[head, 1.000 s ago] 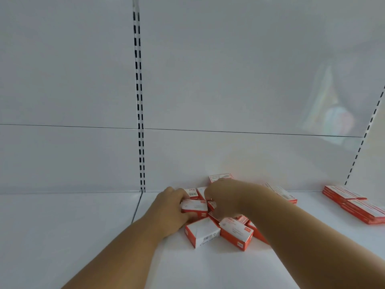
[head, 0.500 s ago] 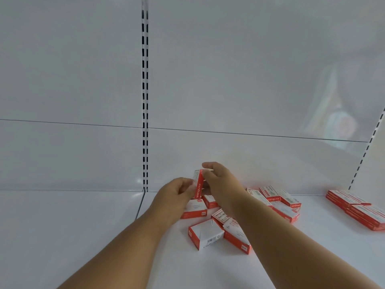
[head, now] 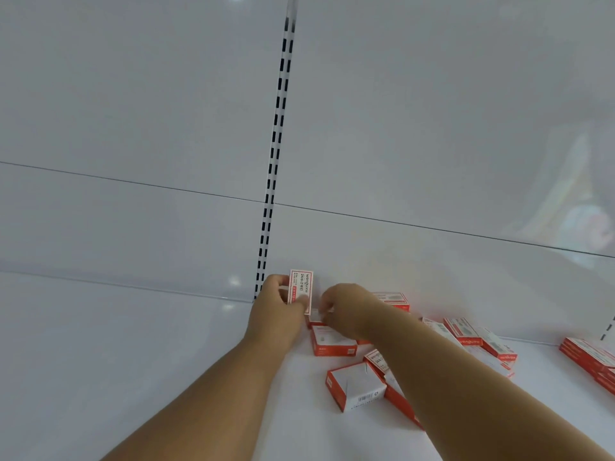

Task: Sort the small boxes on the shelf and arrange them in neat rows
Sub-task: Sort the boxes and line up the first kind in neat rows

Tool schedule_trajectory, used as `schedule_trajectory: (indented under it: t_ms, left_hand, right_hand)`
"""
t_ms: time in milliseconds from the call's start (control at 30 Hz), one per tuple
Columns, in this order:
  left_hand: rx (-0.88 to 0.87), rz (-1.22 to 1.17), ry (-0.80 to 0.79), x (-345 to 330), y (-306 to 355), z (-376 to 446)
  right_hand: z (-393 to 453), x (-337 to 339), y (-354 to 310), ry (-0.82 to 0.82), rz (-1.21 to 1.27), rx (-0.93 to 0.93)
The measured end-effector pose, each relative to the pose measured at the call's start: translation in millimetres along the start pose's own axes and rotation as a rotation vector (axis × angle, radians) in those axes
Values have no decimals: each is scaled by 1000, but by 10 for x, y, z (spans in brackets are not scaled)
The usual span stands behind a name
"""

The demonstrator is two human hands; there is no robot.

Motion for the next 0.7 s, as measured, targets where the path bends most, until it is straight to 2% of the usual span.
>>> schedule_trajectory:
  t_ms: [233,367,500,600,700]
  left_hand:
    - [26,7,-18,-42,-86,19]
    - [24,-29,-49,-65,-59,2]
    - [22,-71,-32,-49,-3,3]
    - [28,-101,-52,-68,57,-38]
    - [10,-167,-91,-57,208,-154]
  right_hand:
    - [92,-79,-13,-95,-50,2]
    - [106,9,86,-28,-16,-34]
    - [-36,254,324,147,434,-235]
    - [-223,248,470,149,1043,-440]
    - [-413,261,514,128,1381,-507]
Point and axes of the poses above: each hand's wrist, its own z-axis towards the middle knuckle, its own x-axis out of the back of the hand, y = z × x, the point moved 10 cm from there along z, towards the middle knuckle, and after that the axes turned 12 degrees about y, right-handed, at the moved point
